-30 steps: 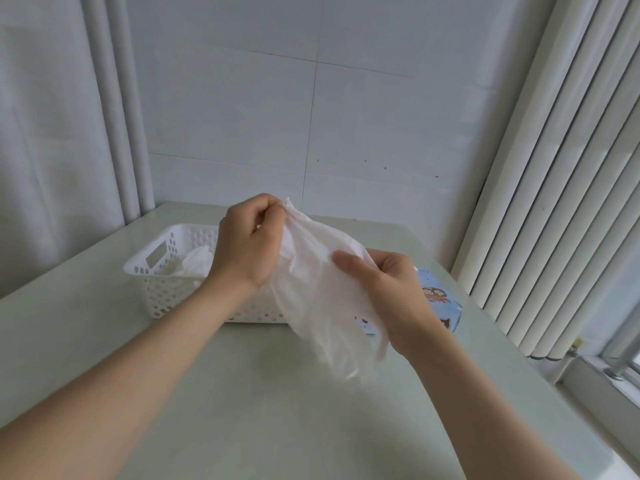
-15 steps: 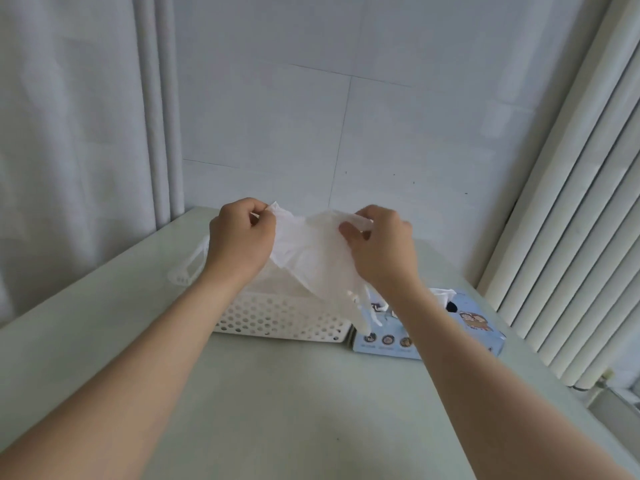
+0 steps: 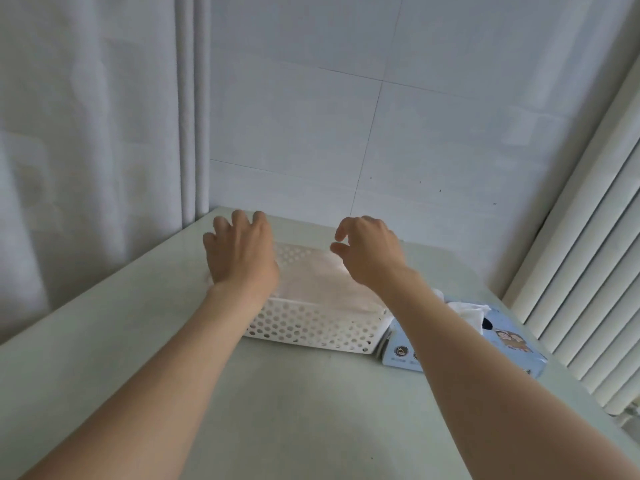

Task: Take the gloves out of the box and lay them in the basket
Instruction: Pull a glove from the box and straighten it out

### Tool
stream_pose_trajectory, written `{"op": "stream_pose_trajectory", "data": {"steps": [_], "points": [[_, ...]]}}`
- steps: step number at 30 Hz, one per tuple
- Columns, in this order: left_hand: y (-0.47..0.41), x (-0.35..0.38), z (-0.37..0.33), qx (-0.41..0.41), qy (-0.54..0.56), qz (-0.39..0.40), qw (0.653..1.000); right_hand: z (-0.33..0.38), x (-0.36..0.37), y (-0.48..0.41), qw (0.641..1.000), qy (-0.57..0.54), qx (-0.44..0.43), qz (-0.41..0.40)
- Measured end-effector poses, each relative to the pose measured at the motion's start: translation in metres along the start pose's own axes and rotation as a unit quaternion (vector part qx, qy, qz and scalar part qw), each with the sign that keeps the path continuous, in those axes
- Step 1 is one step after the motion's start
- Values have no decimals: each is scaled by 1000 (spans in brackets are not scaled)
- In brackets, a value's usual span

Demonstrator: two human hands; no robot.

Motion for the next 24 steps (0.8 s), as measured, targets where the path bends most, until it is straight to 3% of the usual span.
{"op": "stream_pose_trajectory", "data": {"steps": [3,5,7,9,13,16,20,24], "points": [[-1,8,-16,72,94,40,992,19,-4,7,989,-20,-20,145],[5,19,-27,103,169,127,972,25,-3,22,963,54,-12,265],[12,30,-35,121,173,202,956,22,-1,36,933,121,4,340],[15,39,-36,124,150,241,951,11,7,41,922,139,29,359],[16,51,-36,125,145,272,943,-6,24,46,941,99,54,320],[17,46,-36,122,141,248,951,-12,31,46,946,79,50,310],[17,11,-41,120,79,98,985,-11,23,47,949,66,46,305],[30,-21,-67,164,106,-18,981,-9,5,47,979,-24,42,197]]}}
Point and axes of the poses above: each hand's wrist, its own y-axis away from the middle knuckle, its own x-axis out of the palm, z = x × y, the point moved 9 cm from there along -y, towards the middle knuckle, and after that the axes turned 11 degrees about -y, right-handed, at the moved point
